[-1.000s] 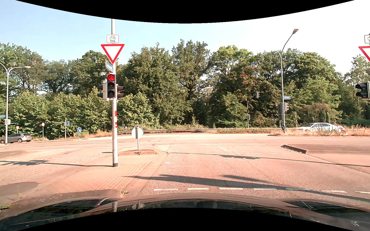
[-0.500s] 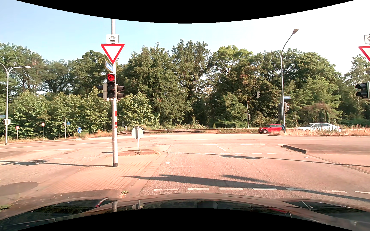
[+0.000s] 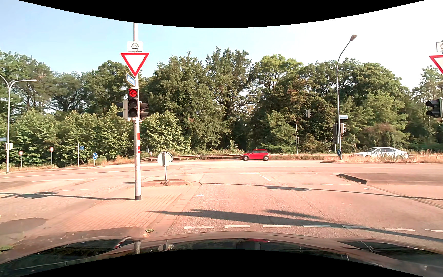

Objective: Follow the waypoints while adhering to traffic rules and regulations

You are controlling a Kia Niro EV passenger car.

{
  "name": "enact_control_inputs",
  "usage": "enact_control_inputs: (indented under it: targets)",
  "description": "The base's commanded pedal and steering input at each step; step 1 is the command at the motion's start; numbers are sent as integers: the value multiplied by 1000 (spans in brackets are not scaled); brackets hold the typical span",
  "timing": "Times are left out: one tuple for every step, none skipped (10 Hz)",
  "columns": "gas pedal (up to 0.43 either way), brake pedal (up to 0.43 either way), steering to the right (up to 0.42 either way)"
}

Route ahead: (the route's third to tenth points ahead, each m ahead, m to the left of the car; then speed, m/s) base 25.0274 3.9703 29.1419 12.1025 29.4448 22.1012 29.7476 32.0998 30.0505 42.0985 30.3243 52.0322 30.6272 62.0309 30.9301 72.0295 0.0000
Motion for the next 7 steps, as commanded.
enact_control_inputs:
  targets:
    - [0, 305, -1]
    - [0, 305, -1]
    - [0, 305, -1]
    - [0, 311, -1]
    - [0, 311, -1]
    - [0, 305, -1]
    - [0, 305, -1]
